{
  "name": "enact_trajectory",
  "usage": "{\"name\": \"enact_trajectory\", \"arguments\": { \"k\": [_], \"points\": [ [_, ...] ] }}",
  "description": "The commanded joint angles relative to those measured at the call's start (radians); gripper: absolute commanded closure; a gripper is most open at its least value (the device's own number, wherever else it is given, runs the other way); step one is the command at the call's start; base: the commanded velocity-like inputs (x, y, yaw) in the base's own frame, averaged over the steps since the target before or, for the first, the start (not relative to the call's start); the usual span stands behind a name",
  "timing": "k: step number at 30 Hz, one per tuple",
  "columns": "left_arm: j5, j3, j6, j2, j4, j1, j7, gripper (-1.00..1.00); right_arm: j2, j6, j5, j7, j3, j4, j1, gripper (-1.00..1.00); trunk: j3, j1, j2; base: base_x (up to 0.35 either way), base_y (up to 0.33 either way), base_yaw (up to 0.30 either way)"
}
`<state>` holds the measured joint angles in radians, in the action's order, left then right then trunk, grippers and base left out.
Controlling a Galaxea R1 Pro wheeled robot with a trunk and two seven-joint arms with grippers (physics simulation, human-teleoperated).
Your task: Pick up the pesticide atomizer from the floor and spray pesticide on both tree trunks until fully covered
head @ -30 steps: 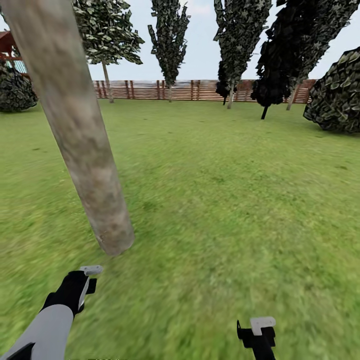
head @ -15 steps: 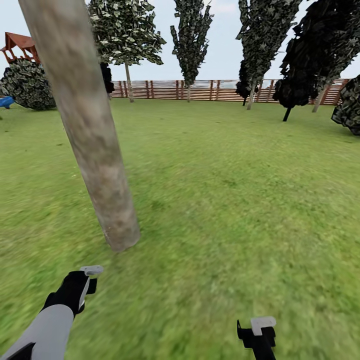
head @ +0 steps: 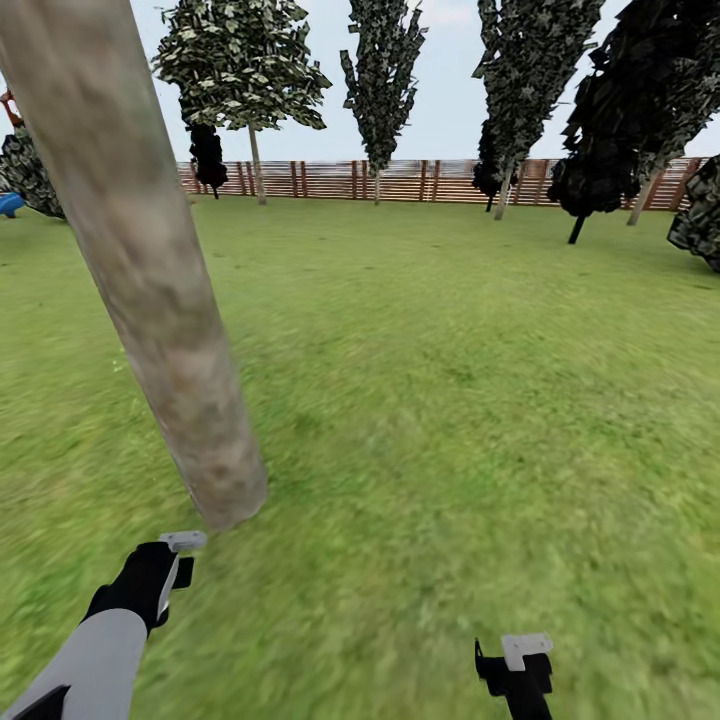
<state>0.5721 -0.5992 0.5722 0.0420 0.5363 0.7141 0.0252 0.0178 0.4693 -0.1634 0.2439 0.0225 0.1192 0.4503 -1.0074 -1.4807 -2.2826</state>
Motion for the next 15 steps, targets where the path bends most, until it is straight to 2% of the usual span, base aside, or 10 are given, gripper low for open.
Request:
{"name": "enact_trajectory", "arguments": {
  "k": [1,4,7,9,12,13,15],
  "points": [
    [-0.002,-0.002,0.003,0.000,0.001,0.001,0.002,1.00,0.000,0.000,-0.010,0.009,0.002,-0.001,0.001,-1.00,-0.001,0.000,0.000,0.326,-0.001,0.029],
    [-0.003,-0.001,0.003,-0.001,0.001,0.001,0.002,1.00,0.000,0.000,-0.010,0.009,0.002,-0.001,0.001,-1.00,-0.001,0.000,0.000,0.135,0.000,0.187],
    [-0.012,0.000,-0.009,-0.015,0.001,0.004,-0.004,1.00,0.000,0.000,-0.010,0.009,0.002,-0.001,0.001,-1.00,-0.001,0.000,0.000,0.019,0.000,0.265],
    [-0.019,0.002,-0.057,-0.043,0.000,0.012,-0.010,1.00,0.000,0.000,-0.010,0.009,0.002,-0.001,0.001,-1.00,-0.001,0.000,0.000,0.003,0.000,0.140],
    [-0.020,0.008,-0.075,-0.077,0.001,0.028,-0.013,1.00,0.001,0.000,-0.010,0.009,0.002,0.000,0.001,-1.00,-0.001,0.000,0.000,0.001,0.000,0.033],
    [-0.020,0.026,-0.075,-0.090,0.001,0.053,-0.013,1.00,0.001,0.000,-0.010,0.009,0.002,0.000,0.001,-1.00,-0.001,0.000,0.000,0.000,0.000,0.008],
    [-0.020,0.078,-0.068,-0.098,0.001,0.091,-0.013,1.00,0.001,0.000,-0.010,0.010,0.002,0.000,0.001,-1.00,-0.001,0.000,0.000,0.000,0.000,0.003]
  ]
}}
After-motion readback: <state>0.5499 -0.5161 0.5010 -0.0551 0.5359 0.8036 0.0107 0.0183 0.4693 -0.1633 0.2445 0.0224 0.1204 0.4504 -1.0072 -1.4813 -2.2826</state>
